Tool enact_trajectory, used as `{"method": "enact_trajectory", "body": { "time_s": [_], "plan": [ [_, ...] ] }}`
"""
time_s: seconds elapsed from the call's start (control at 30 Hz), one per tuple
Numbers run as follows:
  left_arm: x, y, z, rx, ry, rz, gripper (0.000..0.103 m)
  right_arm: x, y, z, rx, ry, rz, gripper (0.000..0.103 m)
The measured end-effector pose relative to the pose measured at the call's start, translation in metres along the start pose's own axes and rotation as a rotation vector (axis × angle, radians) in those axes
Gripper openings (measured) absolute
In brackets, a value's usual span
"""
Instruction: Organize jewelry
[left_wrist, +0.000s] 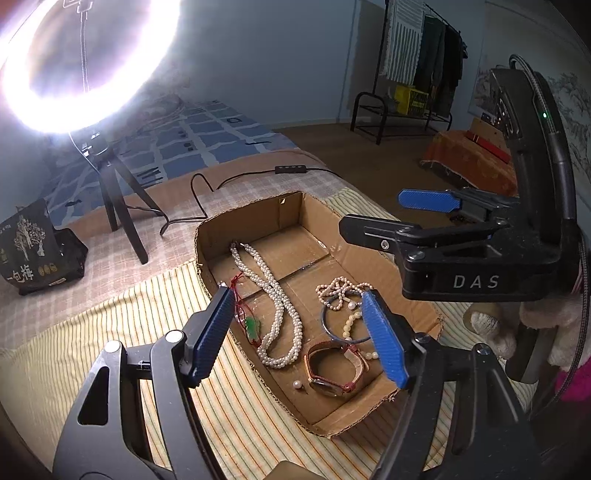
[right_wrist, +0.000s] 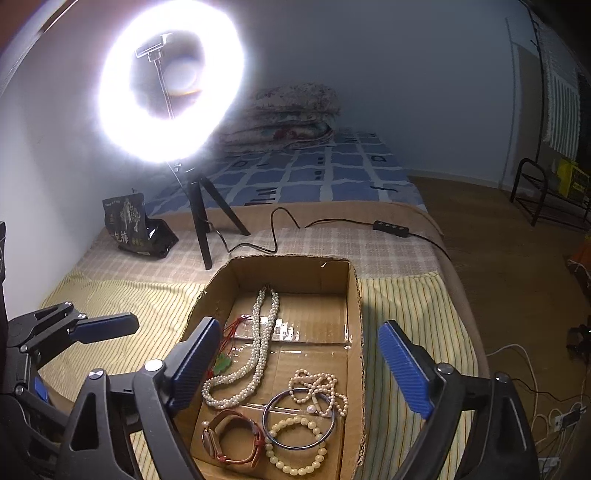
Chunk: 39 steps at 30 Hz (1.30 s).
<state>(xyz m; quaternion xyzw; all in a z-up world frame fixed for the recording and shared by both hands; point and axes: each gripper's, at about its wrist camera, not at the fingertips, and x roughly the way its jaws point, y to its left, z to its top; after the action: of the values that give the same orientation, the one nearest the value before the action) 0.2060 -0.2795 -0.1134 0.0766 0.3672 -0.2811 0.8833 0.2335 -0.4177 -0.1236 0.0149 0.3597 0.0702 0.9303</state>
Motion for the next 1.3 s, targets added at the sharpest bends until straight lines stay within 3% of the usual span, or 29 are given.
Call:
{"method": "enact_trajectory", "body": {
  "time_s": [0.47,0.87,1.3],
  "plan": [
    [-0.034,0.001,0.0,-0.007,-0.036,0.021,0.075,-0.029,0.019,0.006,-0.001,-0.038,-0.034,0.103],
    [-0.078,0.006,-0.003,-0.013,-0.069,0.035,0.076,-0.068,0.041,0.008,0.017,-0.069,-0.076,0.103],
    [-0.131,0.014,-0.016,-0.047,-0.12,0.055,0.079,-0.12,0.077,-0.002,-0.018,-0.115,-0.203,0.103]
  ]
}}
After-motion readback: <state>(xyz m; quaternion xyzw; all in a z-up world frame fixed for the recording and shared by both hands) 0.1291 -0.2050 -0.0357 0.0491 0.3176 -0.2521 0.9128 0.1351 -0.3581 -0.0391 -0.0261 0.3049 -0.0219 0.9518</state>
